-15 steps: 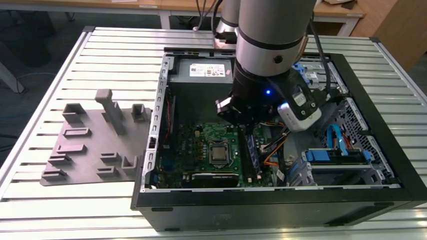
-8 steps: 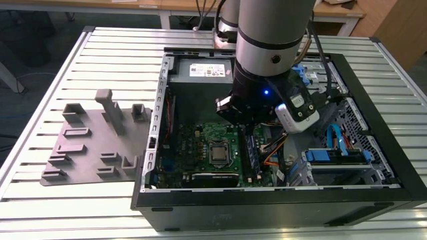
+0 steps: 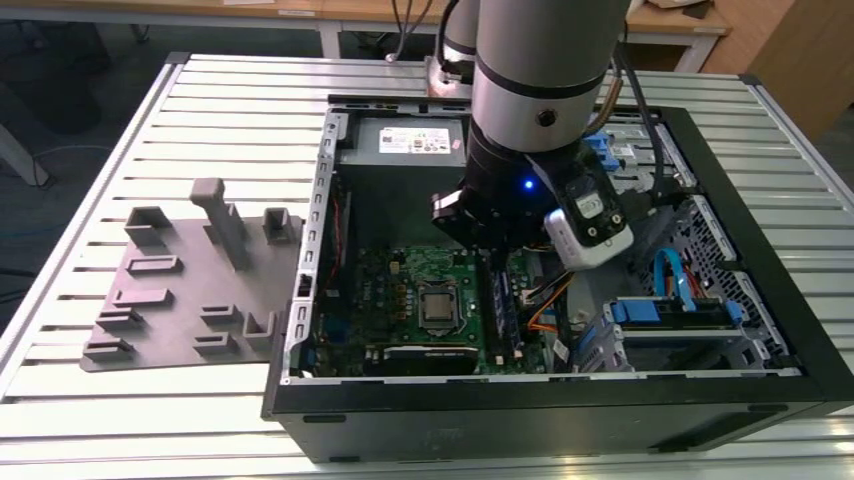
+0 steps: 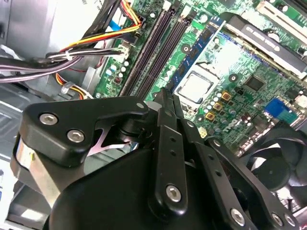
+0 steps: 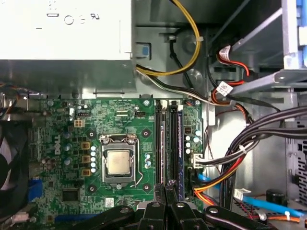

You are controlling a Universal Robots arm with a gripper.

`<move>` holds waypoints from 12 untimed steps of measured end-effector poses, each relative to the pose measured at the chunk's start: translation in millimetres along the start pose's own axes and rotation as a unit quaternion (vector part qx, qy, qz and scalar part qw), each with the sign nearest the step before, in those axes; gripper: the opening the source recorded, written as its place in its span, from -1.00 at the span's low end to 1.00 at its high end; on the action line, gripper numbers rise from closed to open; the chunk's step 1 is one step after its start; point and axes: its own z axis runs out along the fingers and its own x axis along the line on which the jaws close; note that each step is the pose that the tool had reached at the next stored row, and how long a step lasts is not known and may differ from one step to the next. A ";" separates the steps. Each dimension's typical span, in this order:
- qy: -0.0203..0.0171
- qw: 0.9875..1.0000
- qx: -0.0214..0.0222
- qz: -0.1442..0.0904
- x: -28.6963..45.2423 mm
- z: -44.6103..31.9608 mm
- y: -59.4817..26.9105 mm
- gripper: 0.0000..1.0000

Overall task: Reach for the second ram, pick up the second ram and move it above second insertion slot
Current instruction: 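Pick up the second ram and move it above second insertion slot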

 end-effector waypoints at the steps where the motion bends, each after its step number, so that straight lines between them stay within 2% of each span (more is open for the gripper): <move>1: 0.000 1.000 0.000 0.005 0.0 0.0 0.0 -0.83; 7: -0.001 0.999 0.003 0.032 0.0 0.1 0.0 -0.83; 12: -0.002 0.999 0.004 0.054 0.0 0.1 0.0 -0.83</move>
